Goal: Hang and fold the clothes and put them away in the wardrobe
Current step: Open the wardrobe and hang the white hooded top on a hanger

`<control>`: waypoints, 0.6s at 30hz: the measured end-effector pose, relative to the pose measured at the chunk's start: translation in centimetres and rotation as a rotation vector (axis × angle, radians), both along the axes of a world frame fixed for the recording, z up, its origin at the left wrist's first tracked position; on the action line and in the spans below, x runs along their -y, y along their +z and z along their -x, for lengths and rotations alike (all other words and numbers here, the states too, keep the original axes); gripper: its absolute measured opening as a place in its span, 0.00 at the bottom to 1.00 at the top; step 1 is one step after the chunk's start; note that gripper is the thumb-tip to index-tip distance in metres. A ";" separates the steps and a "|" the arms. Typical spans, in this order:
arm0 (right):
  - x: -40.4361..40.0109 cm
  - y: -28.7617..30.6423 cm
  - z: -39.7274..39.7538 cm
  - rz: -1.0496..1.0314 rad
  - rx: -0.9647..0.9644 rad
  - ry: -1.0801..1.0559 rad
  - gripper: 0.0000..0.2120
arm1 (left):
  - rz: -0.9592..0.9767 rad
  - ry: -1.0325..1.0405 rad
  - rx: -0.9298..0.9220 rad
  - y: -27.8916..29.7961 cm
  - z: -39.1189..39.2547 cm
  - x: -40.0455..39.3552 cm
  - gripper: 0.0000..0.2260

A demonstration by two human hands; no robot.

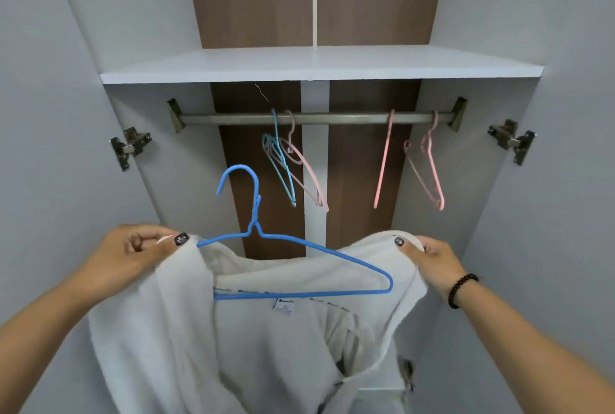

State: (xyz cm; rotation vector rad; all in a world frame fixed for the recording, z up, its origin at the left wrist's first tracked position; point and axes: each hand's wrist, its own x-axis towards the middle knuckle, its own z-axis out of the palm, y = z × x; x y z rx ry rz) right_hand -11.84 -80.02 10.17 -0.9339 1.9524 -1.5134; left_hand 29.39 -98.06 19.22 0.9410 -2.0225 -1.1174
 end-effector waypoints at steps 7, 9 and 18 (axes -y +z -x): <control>-0.8 6.4 -0.9 0.018 -0.209 0.087 0.07 | 0.110 -0.038 0.163 -1.2 1.4 -0.5 0.25; -0.8 8.1 -1.4 0.037 -0.232 0.084 0.07 | 0.148 -0.034 0.225 -1.7 1.7 -0.6 0.28; -0.1 14.1 -5.7 0.154 0.043 -0.007 0.09 | 0.357 0.121 0.504 -5.7 6.5 -3.6 0.14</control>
